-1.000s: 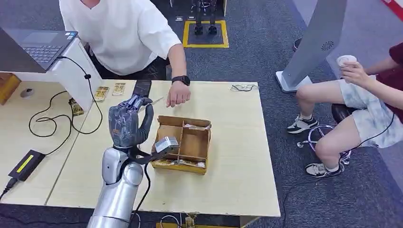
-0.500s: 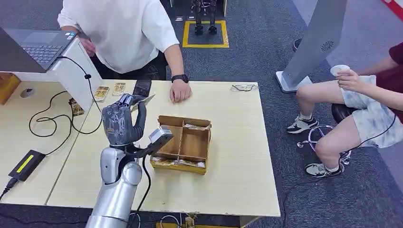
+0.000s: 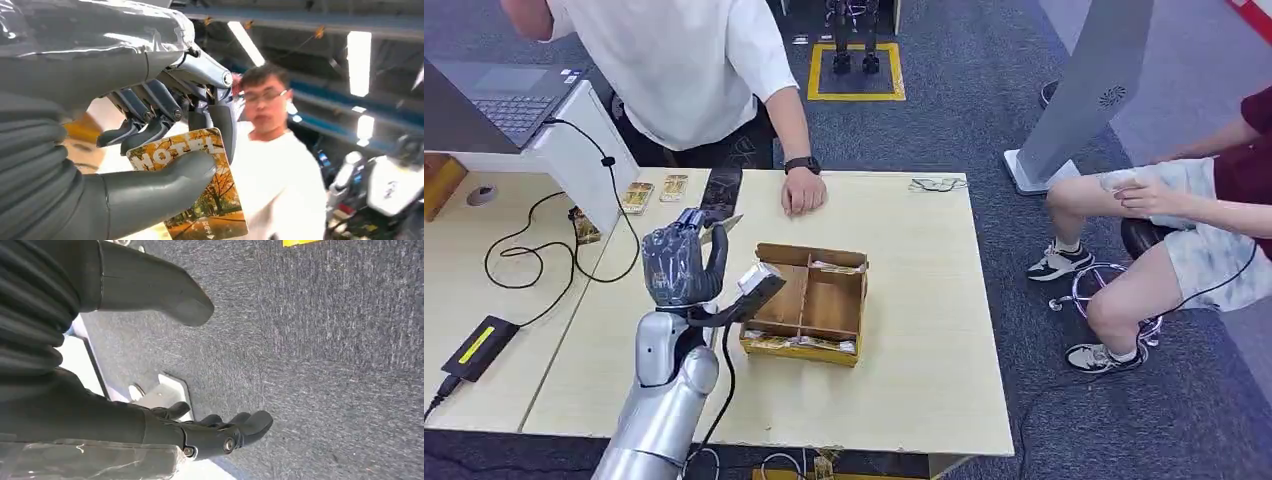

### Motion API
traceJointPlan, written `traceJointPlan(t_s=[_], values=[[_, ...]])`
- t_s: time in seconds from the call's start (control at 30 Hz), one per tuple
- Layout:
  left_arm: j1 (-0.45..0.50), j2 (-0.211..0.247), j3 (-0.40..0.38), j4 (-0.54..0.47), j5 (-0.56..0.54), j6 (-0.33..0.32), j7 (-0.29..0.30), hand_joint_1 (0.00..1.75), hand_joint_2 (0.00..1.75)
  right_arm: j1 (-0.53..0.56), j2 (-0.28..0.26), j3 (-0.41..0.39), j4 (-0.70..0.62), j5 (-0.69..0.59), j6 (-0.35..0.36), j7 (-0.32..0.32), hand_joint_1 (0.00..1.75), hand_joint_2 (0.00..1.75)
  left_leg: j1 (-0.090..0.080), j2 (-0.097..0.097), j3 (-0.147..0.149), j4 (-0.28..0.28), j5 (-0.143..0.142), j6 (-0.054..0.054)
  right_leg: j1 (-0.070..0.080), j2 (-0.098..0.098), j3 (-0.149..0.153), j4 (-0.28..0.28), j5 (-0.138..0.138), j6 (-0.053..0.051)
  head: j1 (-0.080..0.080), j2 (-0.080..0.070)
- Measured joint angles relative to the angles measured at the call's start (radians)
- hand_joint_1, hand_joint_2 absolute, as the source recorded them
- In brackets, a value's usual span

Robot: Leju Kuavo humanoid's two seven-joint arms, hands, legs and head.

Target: Pass the card to the sensor for recognition and then transmit it.

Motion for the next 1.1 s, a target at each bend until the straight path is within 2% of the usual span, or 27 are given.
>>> traceJointPlan(t_s=[0.13,0.47,0.7,1.1], values=[[-0.002,0.015,-0.004,0.031,-0.003,0.000,0.009,1.75,1.75,0.000,-0.003,0.007,0.000,0.000,0.000,0.000,0.00,1.75,0.000,0.000,0.000,0.000,0.000,0.000,0.000,0.000,0.000,0.000,0.000,0.000,0.000,0.000],[-0.020,0.081,-0.069,0.155,-0.045,0.000,0.182,1.75,1.75,0.001,-0.010,0.037,0.000,0.000,0.010,0.032,0.00,1.75,0.000,0.000,0.000,0.000,0.000,0.000,0.000,0.000,0.000,0.000,0.000,0.000,0.000,0.000],[-0.022,0.112,-0.080,0.224,-0.047,0.000,0.259,1.75,1.75,0.002,-0.012,0.048,0.000,0.000,0.009,0.042,0.00,1.75,0.000,0.000,0.000,0.000,0.000,0.000,0.000,0.000,0.000,0.000,0.000,0.000,0.000,0.000],[-0.022,0.156,-0.081,0.307,-0.024,0.000,0.312,1.75,1.75,0.007,-0.012,0.065,0.000,0.000,0.007,0.059,0.00,1.75,0.000,0.000,0.000,0.000,0.000,0.000,0.000,0.000,0.000,0.000,0.000,0.000,0.000,0.000]])
